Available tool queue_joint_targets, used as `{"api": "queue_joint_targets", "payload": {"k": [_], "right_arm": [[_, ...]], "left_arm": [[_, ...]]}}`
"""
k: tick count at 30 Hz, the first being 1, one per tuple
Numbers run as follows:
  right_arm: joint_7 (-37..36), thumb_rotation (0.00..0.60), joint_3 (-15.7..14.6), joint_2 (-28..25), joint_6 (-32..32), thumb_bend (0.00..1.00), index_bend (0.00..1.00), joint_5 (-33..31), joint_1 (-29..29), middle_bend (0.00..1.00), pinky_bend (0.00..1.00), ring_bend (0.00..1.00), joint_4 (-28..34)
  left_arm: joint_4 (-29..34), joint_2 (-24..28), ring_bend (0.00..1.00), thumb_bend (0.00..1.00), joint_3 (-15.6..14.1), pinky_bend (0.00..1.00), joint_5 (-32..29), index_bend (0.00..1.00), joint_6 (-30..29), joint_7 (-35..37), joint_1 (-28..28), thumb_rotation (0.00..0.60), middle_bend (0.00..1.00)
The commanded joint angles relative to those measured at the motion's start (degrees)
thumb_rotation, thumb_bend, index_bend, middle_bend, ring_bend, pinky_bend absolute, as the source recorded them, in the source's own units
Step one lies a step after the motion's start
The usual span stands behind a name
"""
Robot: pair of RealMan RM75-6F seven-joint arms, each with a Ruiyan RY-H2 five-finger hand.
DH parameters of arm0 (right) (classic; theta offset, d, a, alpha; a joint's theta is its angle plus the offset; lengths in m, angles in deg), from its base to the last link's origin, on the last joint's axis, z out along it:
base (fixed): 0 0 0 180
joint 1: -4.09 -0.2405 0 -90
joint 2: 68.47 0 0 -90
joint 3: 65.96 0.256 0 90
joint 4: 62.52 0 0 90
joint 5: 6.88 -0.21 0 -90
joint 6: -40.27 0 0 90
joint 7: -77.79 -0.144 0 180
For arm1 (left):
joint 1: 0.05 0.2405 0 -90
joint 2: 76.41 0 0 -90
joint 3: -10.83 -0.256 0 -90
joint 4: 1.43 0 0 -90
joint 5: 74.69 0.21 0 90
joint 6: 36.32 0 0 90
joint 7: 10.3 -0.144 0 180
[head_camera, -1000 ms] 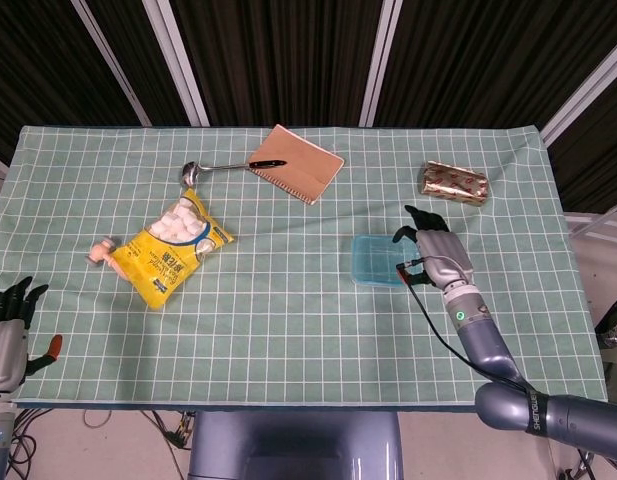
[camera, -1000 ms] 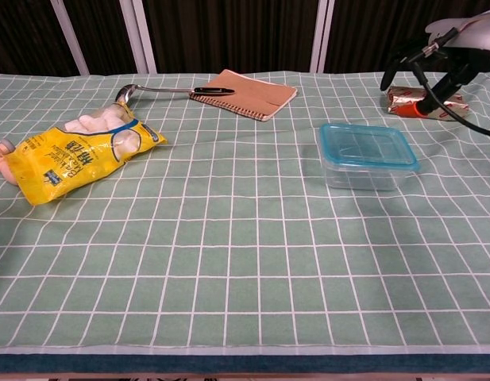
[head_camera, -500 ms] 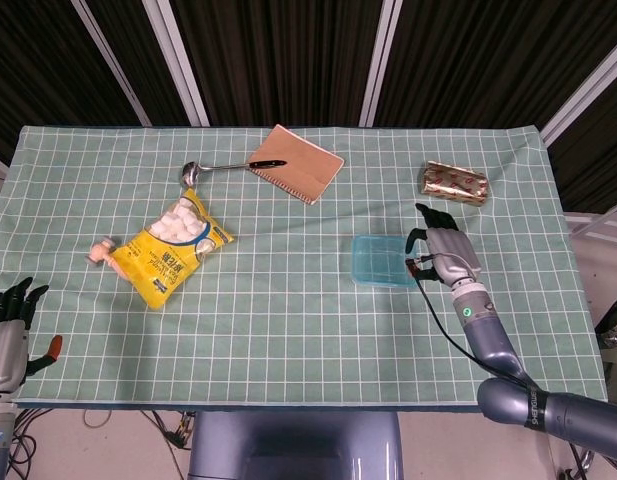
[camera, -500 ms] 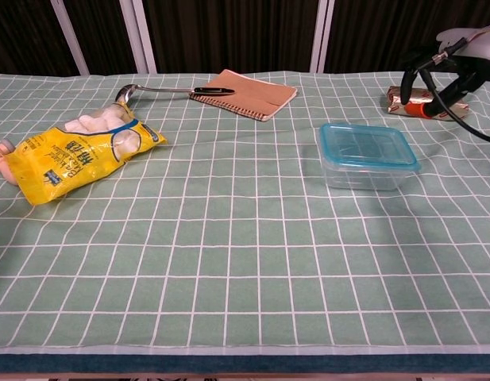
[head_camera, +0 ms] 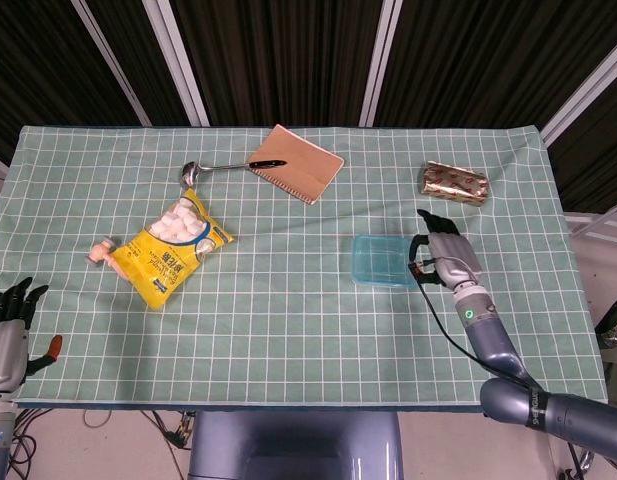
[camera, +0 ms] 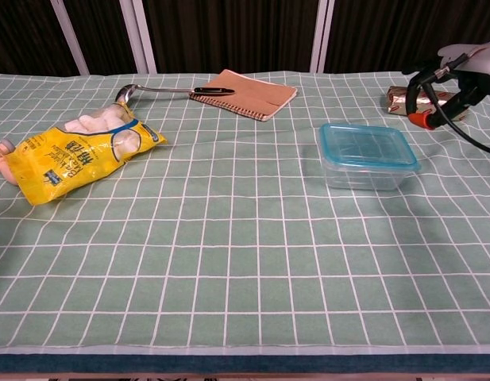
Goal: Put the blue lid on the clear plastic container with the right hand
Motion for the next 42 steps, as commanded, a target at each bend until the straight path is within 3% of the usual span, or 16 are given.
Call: {"api": "queue_joint_targets", "payload": {"k": [1, 10, 42], "right_arm": [[0.0, 0.6, -0.4, -0.1, 0.0, 0.5, 0.61, 0.6, 0.5, 0.05, 0.0, 0.0, 0.1], [0.8, 0.6, -2.2, 2.0, 0.2, 0.5, 0.63, 2.4, 1.6, 0.03, 0.0, 0.0, -1.4], [0.0, 0.6, -1.2, 7.7, 4.7, 0.5, 0.65, 1.9, 1.3, 0.0, 0.0, 0.0, -9.4]], "left_arm": [[0.0, 0.0, 0.0, 0.36, 0.0, 0.0, -0.1, 0.14, 0.0, -0.1, 0.0, 0.6, 0.0], [0.2, 0.1, 0.0, 0.36, -0.1, 0.0, -0.2, 0.14, 0.3, -0.4, -0.1, 0.6, 0.0], [0.2, 0.2, 0.0, 0.36, 0.1, 0.0, -0.8, 0.14, 0.4, -0.4, -0.3, 0.6, 0.0]]}}
